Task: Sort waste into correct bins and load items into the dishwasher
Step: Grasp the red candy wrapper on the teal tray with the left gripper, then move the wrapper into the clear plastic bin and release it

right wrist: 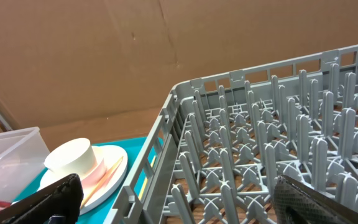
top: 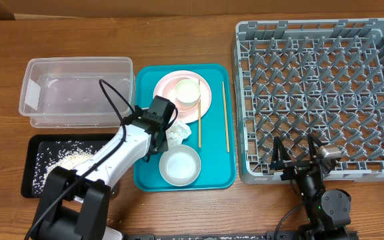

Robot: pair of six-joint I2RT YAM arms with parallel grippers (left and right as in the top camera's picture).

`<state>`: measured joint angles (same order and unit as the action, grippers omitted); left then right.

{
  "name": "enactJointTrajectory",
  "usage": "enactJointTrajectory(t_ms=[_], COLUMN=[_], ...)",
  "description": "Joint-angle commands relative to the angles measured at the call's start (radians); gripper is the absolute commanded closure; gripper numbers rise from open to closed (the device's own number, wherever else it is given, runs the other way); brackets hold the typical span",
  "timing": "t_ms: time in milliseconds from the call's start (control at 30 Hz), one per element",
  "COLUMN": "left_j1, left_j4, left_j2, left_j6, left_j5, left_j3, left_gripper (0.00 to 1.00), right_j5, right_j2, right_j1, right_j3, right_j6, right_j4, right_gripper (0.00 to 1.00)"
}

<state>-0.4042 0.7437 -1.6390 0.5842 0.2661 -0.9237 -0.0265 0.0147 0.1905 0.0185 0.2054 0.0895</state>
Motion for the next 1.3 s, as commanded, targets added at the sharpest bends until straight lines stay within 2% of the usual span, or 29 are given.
enactJointTrajectory(t_ms=[0,167,300,467,633,767,800,867,1033,1267], left_j1=[-0.002,-0.002,-0.002,0.006,0.056,0.142,0.191,0.268,0.384,0.506], left_j4=[0.069,0.212,0.282,0.361,0.341,0.289,0.274,0.253,0.184,0.131], left_j2=[-0.003,0.005,0.005,0.005,0.005,0.005,0.005,0.005,-0.011,-0.096], left_j6=[-0.01,-0.019,-0.066,-0.068,-0.023,0.057,0.108,0.181,0.193,0.302], left_j5=[0.024,0.037,0.037,0.091,0.19,0.204,0.204,0.168,0.041,-0.07], left_j3=[-0.088,-0.26,-0.371,-0.535,-0.604,-0.606,-0.605,-0.603,-0.599,-0.597], left_gripper=[0.96,0.96,0.96,0.96,0.96,0.96,0.96,0.96,0.96,0.96], right_j5=[-0.001,-0.001,-0.001,-0.001,-0.001,-0.001,-0.001,-0.001,-0.001,-0.001], right_j2=[-0.012,-0.012,-0.012,-0.012,-0.012,-0.012,-0.012,-0.012,-0.012,-0.012], right_j1=[-0.003,-0.003,-0.003,-0.003,-0.003,-0.003,-0.003,-0.003,-0.003,-0.003], right_j3=[-0.011,-0.011,-0.011,-0.011,-0.011,-0.011,-0.011,-0.011,-0.011,-0.011], right_j6=[-0.004,-0.004,-0.004,-0.004,-0.004,-0.004,-0.004,-0.004,-0.004,-0.004], right_j4=[-0.008,-0.008,-0.008,-0.008,-0.008,-0.008,-0.008,-0.008,-0.008,-0.008], right_gripper=[0.0,0.0,0.0,0.0,0.0,0.0,0.0,0.0,0.0,0.0])
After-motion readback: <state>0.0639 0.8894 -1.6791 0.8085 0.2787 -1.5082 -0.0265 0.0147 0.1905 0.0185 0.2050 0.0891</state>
